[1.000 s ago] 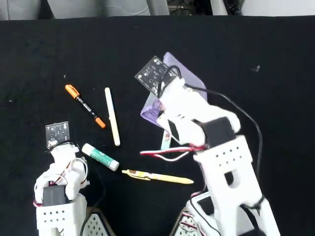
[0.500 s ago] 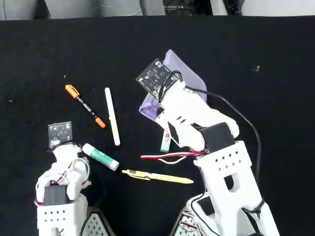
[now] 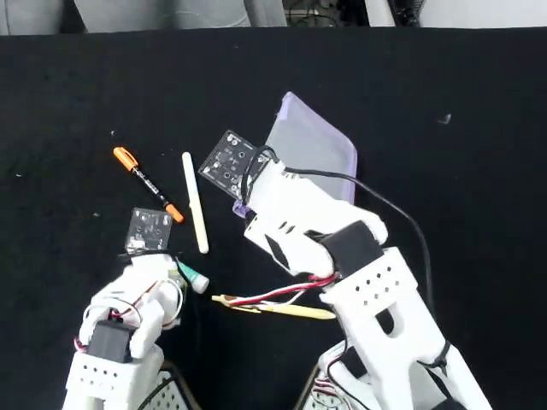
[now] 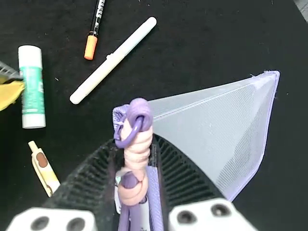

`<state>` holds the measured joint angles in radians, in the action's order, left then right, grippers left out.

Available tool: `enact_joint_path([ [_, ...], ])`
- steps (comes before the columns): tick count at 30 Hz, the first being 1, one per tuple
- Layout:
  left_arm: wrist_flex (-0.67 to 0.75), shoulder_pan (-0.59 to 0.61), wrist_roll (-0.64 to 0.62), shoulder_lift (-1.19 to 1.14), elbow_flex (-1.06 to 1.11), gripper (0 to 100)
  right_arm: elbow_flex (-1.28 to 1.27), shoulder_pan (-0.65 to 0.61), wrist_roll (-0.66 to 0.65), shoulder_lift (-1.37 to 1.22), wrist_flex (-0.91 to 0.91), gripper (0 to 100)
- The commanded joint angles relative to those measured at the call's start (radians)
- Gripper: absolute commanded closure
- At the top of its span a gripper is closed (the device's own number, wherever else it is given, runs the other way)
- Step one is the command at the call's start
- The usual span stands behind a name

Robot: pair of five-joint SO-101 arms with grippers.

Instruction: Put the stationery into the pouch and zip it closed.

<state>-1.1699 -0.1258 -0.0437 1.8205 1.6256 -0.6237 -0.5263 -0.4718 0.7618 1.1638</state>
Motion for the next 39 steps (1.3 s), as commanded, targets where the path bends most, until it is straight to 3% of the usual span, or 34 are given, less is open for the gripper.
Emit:
enact_joint_path([
  [1, 0.095, -0.018, 0.003, 0.003, -0.088, 97, -0.001, -0.017, 0.005, 0.027, 0.011, 98.7],
  [5, 0.196, -0.025, 0.017, 0.003, -0.081, 97, 0.008, -0.017, 0.003, 0.035, 0.074, 98.7],
  [8, 0.242, -0.027, 0.120, 0.003, -0.085, 97, 0.027, -0.017, 0.003, 0.033, 0.106, 98.7],
  [12, 0.250, -0.030, 0.212, 0.003, -0.082, 97, 0.031, -0.020, 0.003, 0.033, 0.127, 98.8],
  [20, 0.199, -0.191, 0.338, 0.003, -0.094, 97, 0.048, -0.023, 0.003, 0.035, 0.157, 98.8],
  [24, 0.173, -0.243, 0.348, 0.003, -0.116, 97, 0.097, -0.020, 0.003, 0.035, 0.222, 98.8],
  [33, 0.172, -0.236, 0.351, 0.003, -0.110, 97, 0.107, -0.023, 0.003, 0.035, 0.247, 98.8],
  [39, 0.232, -0.245, 0.322, 0.005, -0.183, 97, 0.108, -0.023, 0.003, 0.035, 0.258, 98.8],
])
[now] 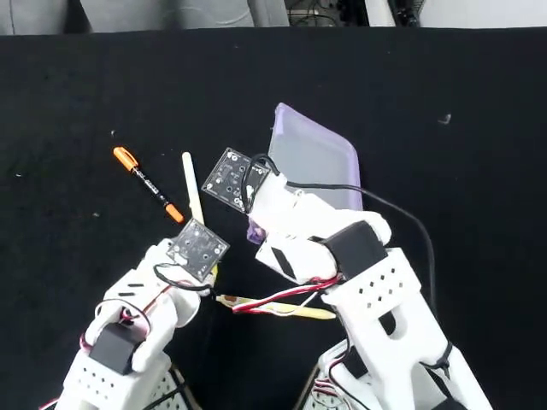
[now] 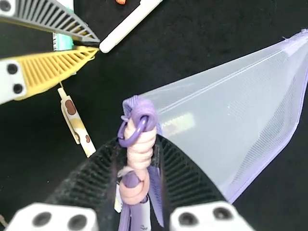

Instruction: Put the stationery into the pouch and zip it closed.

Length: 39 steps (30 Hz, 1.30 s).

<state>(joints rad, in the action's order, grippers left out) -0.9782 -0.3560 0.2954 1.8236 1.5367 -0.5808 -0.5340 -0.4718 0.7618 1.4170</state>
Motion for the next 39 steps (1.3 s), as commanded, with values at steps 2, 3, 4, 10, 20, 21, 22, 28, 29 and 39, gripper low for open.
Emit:
enact_joint_path([
  [2, 0.054, -0.005, -0.103, 0.002, -0.108, 97, 0.065, -0.017, 0.003, 0.035, 0.005, 98.8],
  [3, 0.051, -0.005, -0.150, 0.002, -0.111, 97, 0.065, -0.017, 0.003, 0.035, 0.005, 98.8],
  [4, 0.049, -0.005, -0.196, 0.002, -0.111, 97, 0.065, -0.017, 0.003, 0.035, 0.005, 98.8],
  [10, 0.064, -0.005, -0.213, 0.002, -0.051, 97, 0.067, -0.137, 0.009, 0.035, 0.034, 98.8],
  [20, 0.141, -0.005, -0.201, 0.002, 0.027, 97, 0.065, -0.186, 0.009, 0.035, 0.046, 98.8],
  [21, 0.138, -0.005, -0.201, 0.002, 0.031, 96, 0.065, -0.186, 0.009, 0.035, 0.046, 98.8],
  [22, 0.135, -0.005, -0.203, 0.000, 0.033, 96, 0.065, -0.186, 0.009, 0.035, 0.046, 98.8],
  [28, 0.008, -0.016, -0.242, 0.002, 0.010, 78, 0.062, -0.180, 0.003, 0.035, 0.043, 98.8],
  [29, -0.020, -0.016, -0.244, 0.002, -0.005, 76, 0.061, -0.163, 0.003, 0.035, 0.040, 98.8],
  [39, -0.092, -0.007, -0.245, 0.002, -0.062, 75, 0.059, -0.054, -0.032, 0.028, 0.021, 98.7],
])
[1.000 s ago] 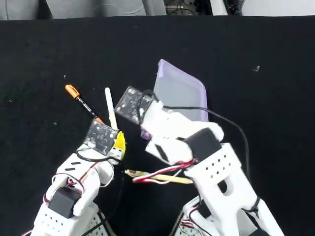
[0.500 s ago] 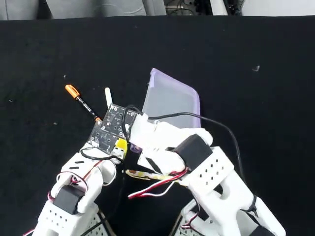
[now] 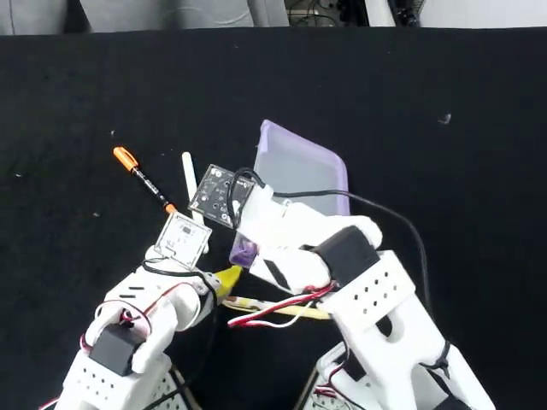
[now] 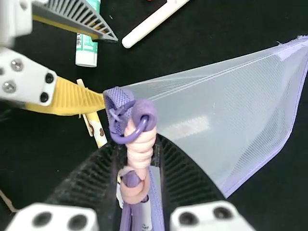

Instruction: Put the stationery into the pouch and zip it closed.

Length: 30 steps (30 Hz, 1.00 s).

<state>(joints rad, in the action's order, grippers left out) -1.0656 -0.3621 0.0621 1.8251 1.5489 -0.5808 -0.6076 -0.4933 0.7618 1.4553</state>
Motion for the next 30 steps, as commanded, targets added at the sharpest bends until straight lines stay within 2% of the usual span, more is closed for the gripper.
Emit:
enact_joint_path([
  [1, -0.005, 0.001, -0.012, 0.000, -0.076, 75, 0.059, 0.020, -0.011, 0.028, -0.017, 98.7],
  [5, -0.021, 0.001, -0.012, 0.002, -0.107, 75, 0.050, 0.020, -0.012, 0.027, -0.020, 98.7],
  [12, -0.141, 0.001, -0.014, 0.002, -0.240, 75, 0.039, 0.023, -0.012, 0.027, -0.031, 98.7],
  [30, -0.115, 0.001, -0.014, 0.002, -0.277, 75, 0.025, 0.025, -0.046, 0.027, -0.028, 98.7],
])
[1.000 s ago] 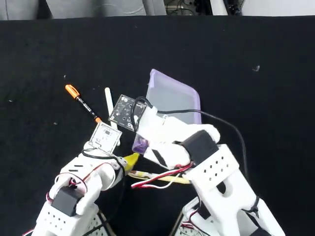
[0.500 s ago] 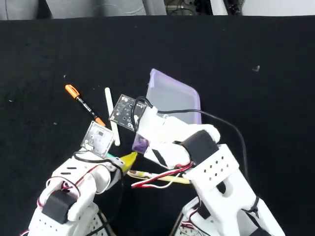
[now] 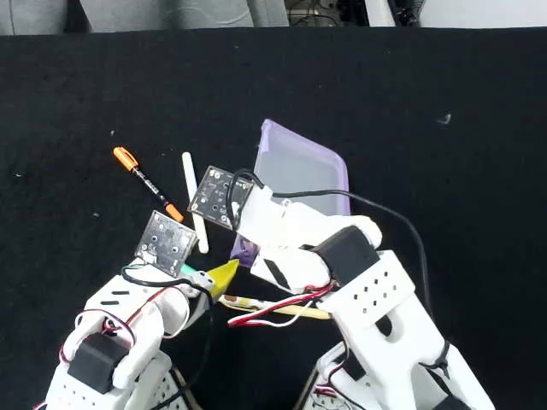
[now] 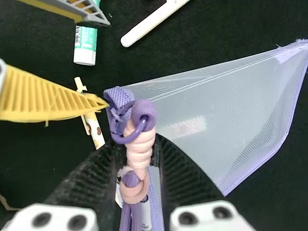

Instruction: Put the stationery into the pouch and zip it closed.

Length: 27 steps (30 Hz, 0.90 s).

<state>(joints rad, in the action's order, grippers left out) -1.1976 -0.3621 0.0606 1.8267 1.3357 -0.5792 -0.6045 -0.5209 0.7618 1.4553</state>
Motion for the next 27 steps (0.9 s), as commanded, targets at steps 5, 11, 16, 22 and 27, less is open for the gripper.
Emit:
enact_joint_path([
  [5, 0.078, 0.001, -0.009, 0.000, -0.019, 75, 0.024, 0.018, -0.018, 0.027, -0.028, 98.7],
  [11, 0.213, -0.004, -0.005, 0.000, 0.099, 75, 0.024, 0.018, -0.018, 0.027, -0.028, 98.7],
  [16, 0.282, -0.007, -0.008, -0.002, 0.143, 75, 0.022, 0.018, -0.018, 0.027, -0.028, 98.7],
  [22, 0.376, -0.010, -0.008, -0.002, 0.222, 78, 0.022, 0.018, -0.018, 0.028, -0.028, 98.7],
  [27, 0.407, -0.085, -0.003, -0.002, 0.262, 93, 0.024, 0.021, -0.018, 0.031, -0.028, 98.7],
])
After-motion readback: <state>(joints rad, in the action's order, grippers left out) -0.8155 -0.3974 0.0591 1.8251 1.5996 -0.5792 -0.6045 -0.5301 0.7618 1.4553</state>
